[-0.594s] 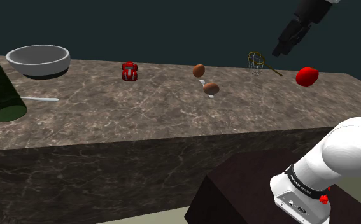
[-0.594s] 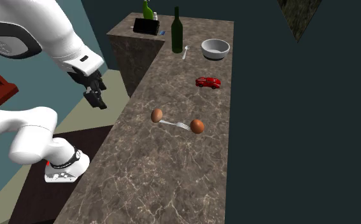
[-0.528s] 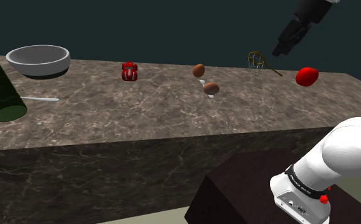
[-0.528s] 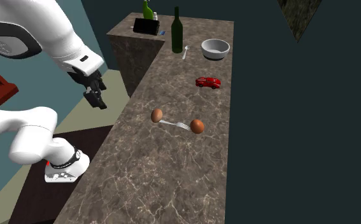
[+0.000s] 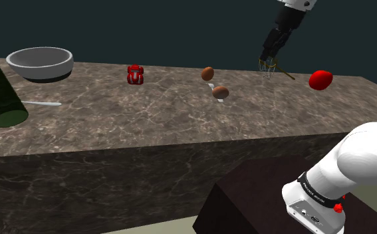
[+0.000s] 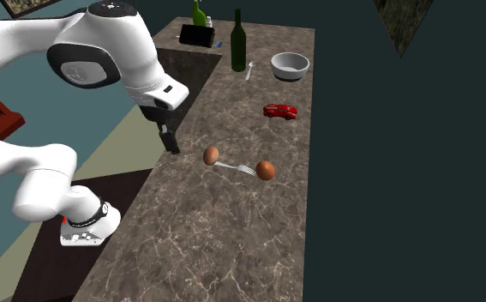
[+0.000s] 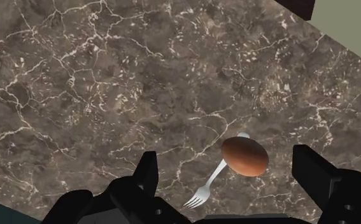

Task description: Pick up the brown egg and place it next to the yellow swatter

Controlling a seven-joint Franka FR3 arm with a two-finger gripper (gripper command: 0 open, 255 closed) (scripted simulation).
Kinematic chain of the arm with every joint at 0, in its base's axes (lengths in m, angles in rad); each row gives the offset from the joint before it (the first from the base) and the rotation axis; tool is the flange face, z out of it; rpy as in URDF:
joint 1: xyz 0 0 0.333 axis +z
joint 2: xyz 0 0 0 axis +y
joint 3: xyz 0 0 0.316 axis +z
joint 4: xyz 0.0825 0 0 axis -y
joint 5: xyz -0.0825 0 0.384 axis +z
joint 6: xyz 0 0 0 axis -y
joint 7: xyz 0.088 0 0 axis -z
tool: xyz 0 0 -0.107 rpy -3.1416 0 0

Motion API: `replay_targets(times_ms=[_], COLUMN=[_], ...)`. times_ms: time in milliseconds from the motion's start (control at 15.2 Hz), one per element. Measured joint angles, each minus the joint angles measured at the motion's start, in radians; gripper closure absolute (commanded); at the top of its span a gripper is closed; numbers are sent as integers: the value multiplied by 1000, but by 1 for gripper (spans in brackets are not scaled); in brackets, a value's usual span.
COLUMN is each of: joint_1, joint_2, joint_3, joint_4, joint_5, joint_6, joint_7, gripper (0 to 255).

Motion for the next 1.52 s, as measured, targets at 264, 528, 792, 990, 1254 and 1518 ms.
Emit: replay_targets(times_ms=[264, 528, 792, 990, 1254, 1518], joint_1=[8, 12, 18, 19, 30, 41], joint_2=[159, 313, 476, 599, 763, 950], joint_3=[2, 3, 10, 12, 20, 23], joint_4=[75, 159, 283, 376, 526, 721], joint_5=[-28, -58, -88, -113, -146, -179], joint_6=[62, 113, 134, 148, 144, 117], joint_7=[-37, -74, -101, -124, -142, -168], gripper=[0, 0, 0, 0, 0, 0])
